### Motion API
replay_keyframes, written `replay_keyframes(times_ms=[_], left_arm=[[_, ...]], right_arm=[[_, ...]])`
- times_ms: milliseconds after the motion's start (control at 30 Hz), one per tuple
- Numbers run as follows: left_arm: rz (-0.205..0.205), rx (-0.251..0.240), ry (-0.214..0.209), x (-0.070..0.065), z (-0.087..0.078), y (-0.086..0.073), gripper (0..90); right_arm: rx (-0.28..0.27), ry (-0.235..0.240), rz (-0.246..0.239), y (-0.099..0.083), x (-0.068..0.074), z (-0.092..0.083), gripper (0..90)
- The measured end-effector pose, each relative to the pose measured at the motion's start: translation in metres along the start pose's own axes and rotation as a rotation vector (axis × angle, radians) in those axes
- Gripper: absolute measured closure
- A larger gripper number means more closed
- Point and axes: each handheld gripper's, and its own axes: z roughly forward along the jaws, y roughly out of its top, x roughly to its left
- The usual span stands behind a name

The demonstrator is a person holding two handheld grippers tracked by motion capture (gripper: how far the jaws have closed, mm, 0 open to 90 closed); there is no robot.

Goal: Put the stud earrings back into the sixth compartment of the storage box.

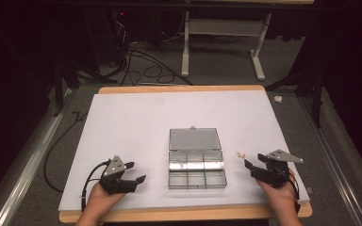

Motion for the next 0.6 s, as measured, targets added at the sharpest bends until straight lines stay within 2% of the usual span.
replay_keyframes(times_ms=[200, 367, 500, 533, 600], left_arm=[[0.002, 0.006, 0.0, 0.0002, 0.001, 0.0007, 28.4], [0.008, 0.012, 0.001, -0.0004, 0.001, 0.0007, 28.4], [0.008, 0.013, -0.001, -0.0005, 0.0009, 0.0006, 28.4], [0.01, 0.016, -0.002, -0.0005, 0.0009, 0.0006, 28.4], [0.008, 0.016, -0.003, -0.0006, 0.001, 0.0006, 28.4]], right_arm=[[0.005, 0.002, -0.002, -0.002, -0.0009, -0.0014, 38.0], [0.008, 0.001, 0.017, -0.0026, -0.0043, -0.0051, 39.7], [0.039, 0.011, -0.003, -0.0001, -0.004, -0.0035, 40.1], [0.074, 0.02, -0.012, 0.0016, -0.001, -0.0021, 39.2], [0.086, 0.018, -0.017, 0.0023, 0.0004, -0.0019, 39.0]])
